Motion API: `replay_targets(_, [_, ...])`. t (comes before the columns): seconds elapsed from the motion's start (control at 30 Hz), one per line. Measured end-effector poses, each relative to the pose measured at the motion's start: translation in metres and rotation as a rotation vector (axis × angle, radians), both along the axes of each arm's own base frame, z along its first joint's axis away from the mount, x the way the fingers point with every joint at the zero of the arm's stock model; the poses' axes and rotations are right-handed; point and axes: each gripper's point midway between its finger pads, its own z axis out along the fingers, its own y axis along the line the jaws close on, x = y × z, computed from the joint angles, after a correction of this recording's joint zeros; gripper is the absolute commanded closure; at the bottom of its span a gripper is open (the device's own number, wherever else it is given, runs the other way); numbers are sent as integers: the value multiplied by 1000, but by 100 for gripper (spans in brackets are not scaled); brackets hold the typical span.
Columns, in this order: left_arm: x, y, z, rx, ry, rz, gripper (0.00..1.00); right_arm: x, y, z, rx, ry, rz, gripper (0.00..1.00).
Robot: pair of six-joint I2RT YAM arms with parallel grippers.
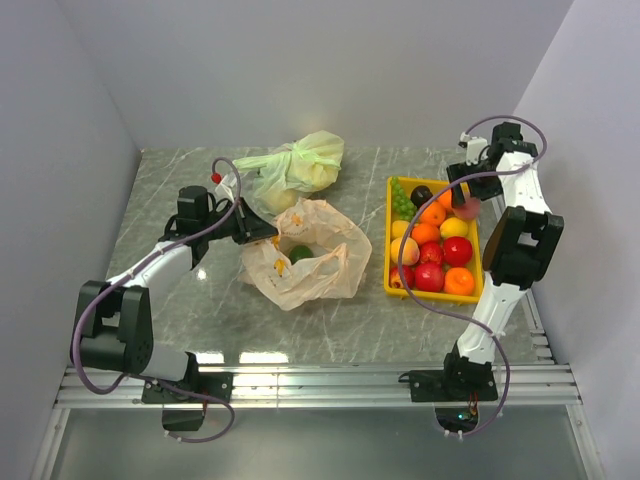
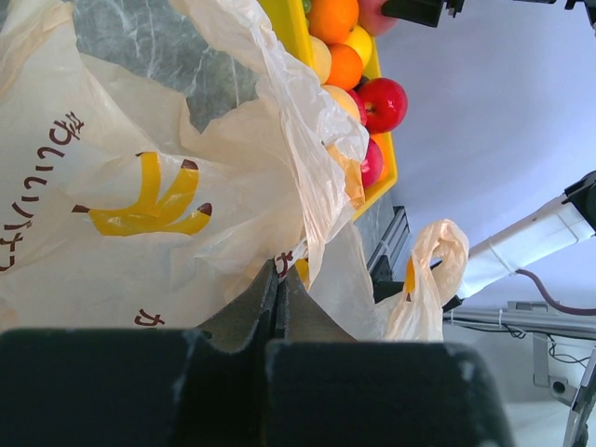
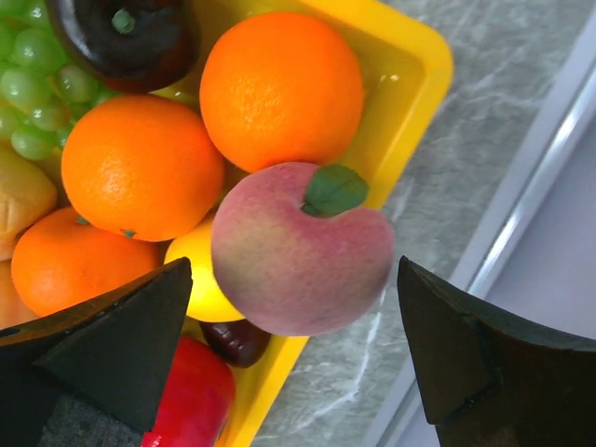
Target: Place the fake fruits into the plastic bag and tie a complex knot
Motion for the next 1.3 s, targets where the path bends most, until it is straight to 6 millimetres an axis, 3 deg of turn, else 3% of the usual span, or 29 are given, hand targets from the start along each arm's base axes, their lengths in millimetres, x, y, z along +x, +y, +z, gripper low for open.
replay_targets(0.27, [-1,0,-3,5,10,-2,99,-9,9,-11,48,37,0,41])
replay_targets(0.33, [-1,0,-3,5,11,-2,99,-10,10,-10,52,38,-1,42])
replay_targets(0.43, [-1,0,-3,5,12,-3,99,-13,15,1,70,26,6,45])
replay_targets(0.57, [-1,0,-3,6,12,-3,99,-16,36,41,118,-36,40,46])
replay_targets(0.63, [-2,0,-3,5,13,-4,99,-17,61,72,158,-100,86,46])
replay_targets(0.7, [-2,0,-4,5,15,-5,100,-24,100,101,199,-156,156,46])
replay_targets(0.8, [-3,-1,-3,1,14,-12,99,-48,187,137,282,-231,331,46])
replay_targets(0.87, [-4,-1,-2,-4,14,-20,99,-70,240,147,336,-250,444,46])
replay_targets(0.97, [-4,-2,-2,-9,18,-27,99,-110,318,143,423,-213,608,46])
replay_targets(1.07, [-3,-3,-2,-14,24,-33,100,-132,363,123,456,-146,684,44])
replay_targets(1.13, [-3,-3,-2,-16,23,-35,99,-149,384,105,463,-93,723,39])
replay_targets(1.17, [-3,-3,-1,-17,24,-37,100,-157,391,98,463,-69,738,21])
replay_targets(1.23, [-3,-4,-1,-23,30,-37,100,-181,403,79,455,-2,772,2])
replay_targets(1.3, [-2,-4,0,-30,32,-35,99,-199,411,67,446,41,800,1])
